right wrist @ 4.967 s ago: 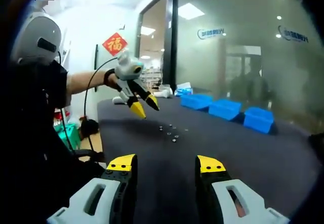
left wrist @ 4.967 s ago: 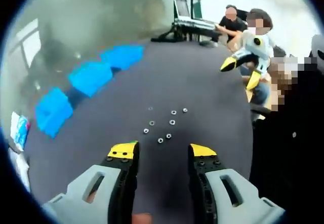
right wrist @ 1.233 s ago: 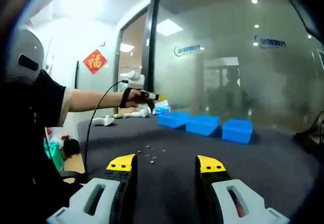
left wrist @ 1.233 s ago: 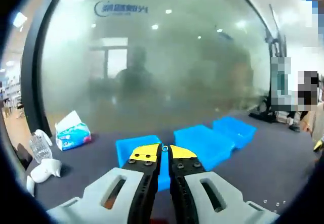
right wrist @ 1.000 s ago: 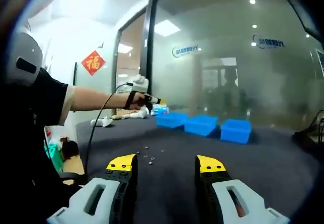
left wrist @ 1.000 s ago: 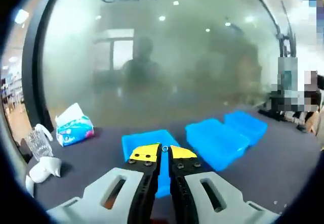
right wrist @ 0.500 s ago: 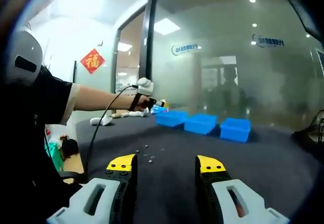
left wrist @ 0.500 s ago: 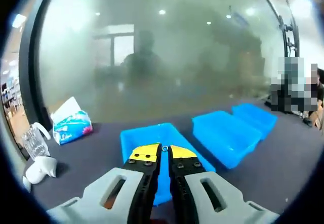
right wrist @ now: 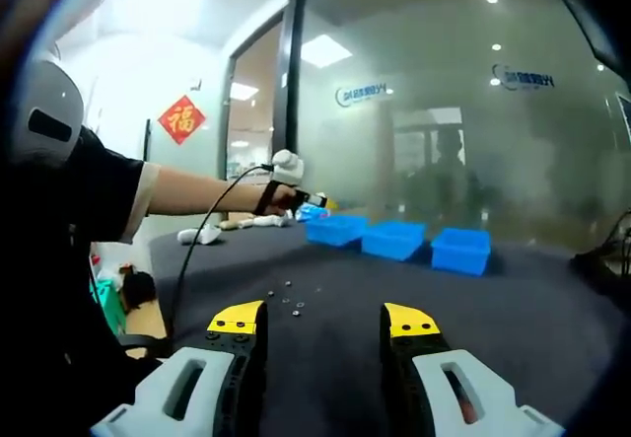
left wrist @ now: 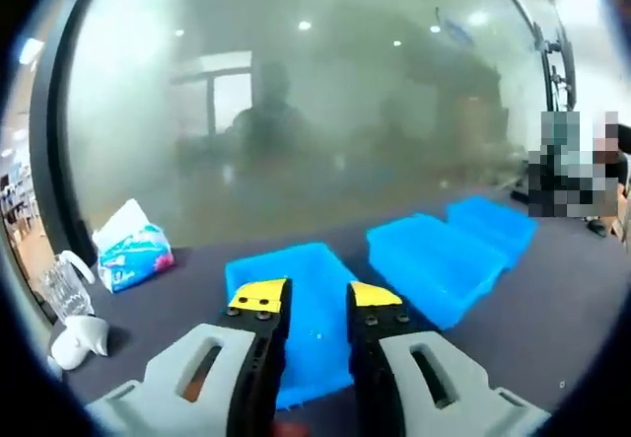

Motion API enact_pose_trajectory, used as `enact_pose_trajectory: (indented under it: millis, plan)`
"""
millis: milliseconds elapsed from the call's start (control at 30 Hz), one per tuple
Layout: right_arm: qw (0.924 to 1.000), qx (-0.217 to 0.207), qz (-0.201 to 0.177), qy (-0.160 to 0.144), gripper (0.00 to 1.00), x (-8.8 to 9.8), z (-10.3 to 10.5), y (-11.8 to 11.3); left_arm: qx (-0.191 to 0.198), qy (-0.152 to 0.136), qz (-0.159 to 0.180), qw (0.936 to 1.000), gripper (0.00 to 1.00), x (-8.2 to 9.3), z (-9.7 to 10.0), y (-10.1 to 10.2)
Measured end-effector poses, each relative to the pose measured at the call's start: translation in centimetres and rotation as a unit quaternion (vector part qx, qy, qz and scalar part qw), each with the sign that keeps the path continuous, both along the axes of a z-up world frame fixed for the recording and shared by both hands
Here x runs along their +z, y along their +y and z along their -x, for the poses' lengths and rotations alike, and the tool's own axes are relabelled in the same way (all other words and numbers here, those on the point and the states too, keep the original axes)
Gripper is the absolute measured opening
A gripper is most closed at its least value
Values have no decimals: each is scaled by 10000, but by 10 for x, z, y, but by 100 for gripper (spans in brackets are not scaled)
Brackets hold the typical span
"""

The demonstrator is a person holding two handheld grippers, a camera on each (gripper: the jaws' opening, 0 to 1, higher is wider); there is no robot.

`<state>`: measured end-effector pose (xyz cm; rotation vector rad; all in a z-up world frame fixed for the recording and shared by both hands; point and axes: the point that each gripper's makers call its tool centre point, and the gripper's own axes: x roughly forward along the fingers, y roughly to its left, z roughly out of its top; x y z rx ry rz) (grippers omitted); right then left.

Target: Sort the screws, nuts, and washers into the corresponding bins

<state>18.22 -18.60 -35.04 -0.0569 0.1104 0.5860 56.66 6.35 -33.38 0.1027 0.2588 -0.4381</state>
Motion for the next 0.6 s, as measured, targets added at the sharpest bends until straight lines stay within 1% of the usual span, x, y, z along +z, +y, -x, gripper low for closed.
enact_pose_trajectory:
  millis: [100,233,333,433,600]
  plan:
    - [10000,-4,-2,4,42,-1,-1,-1,-23,-36,123,9999,24,4,6,-1]
    - [10000,-3,-21,7,42,-1,-2,-1,-195,-164,369,9990,27,17,25,-6]
    - [10000,-1,-36,6,42,-2,-2,1,-291,-234,512,9980,29,25,42,-7]
    - [10000,1,-55,7,42,-2,-3,2,-406,-362,637,9965,31,35,61,-8]
    - [10000,10,-68,-21,42,0,-4,3,-528,-537,629,9952,31,44,93,-6]
